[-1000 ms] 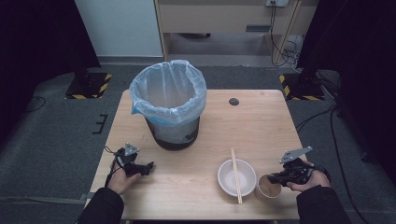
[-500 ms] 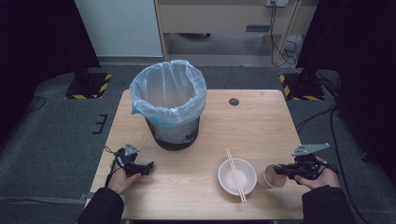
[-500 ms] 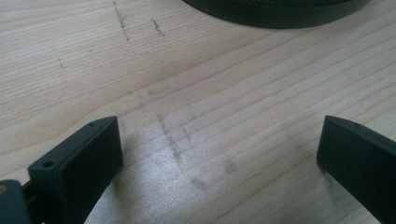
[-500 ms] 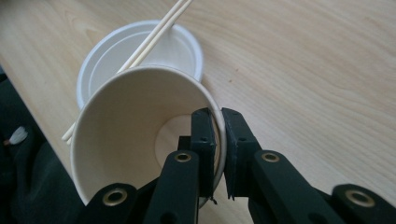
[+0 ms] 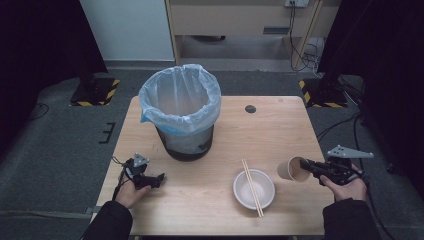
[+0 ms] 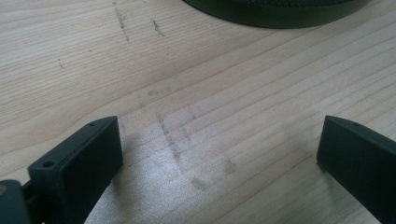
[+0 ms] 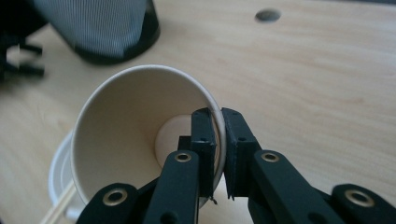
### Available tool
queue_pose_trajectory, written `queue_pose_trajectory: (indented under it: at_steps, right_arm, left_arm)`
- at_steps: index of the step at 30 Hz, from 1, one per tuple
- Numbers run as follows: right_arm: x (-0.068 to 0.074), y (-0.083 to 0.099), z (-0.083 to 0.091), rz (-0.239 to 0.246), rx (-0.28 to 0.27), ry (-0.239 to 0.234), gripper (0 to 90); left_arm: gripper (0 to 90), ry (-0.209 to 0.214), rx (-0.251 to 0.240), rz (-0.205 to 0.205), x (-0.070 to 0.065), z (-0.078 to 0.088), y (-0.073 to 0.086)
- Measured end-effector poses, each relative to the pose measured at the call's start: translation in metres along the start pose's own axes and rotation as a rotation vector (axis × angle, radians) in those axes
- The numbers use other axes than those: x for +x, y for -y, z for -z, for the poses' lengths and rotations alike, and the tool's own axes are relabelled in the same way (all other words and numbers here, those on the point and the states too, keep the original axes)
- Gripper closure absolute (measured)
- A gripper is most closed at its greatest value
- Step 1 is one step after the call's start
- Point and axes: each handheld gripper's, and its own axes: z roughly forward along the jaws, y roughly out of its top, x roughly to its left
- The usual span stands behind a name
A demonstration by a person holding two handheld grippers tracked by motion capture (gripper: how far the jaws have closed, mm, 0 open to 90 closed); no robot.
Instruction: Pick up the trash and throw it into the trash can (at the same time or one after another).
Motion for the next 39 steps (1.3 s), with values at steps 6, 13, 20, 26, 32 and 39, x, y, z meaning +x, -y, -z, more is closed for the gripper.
queue_pose_trajectory:
  at_steps: [6,13,20,26,32,39]
  right_arm:
    - [-0.003,-0.006,0.000,-0.074,-0.133,0.019,84.5]
    - [0.003,-0.018,-0.004,-0.075,-0.228,0.031,84.5]
    - [0.005,-0.032,-0.014,-0.096,-0.276,-0.007,84.5]
    - [0.011,-0.052,-0.019,-0.070,-0.316,-0.020,84.7]
    - [0.018,-0.072,-0.013,-0.059,-0.397,-0.057,84.7]
    - [0.027,-0.094,-0.013,-0.052,-0.461,-0.086,84.7]
  left_arm:
    - [0.0,0.000,0.000,0.000,0.000,0.000,0.000]
    - [0.0,0.000,0.001,-0.001,0.000,0.000,0.000]
    - [0.0,0.002,0.000,-0.001,0.000,0.000,0.000]
    - [0.0,0.001,0.000,-0.001,0.000,0.000,0.000]
    - [0.0,0.001,0.000,-0.001,0.000,0.000,0.000]
    - [0.0,0.001,0.000,-0.001,0.000,0.000,0.000]
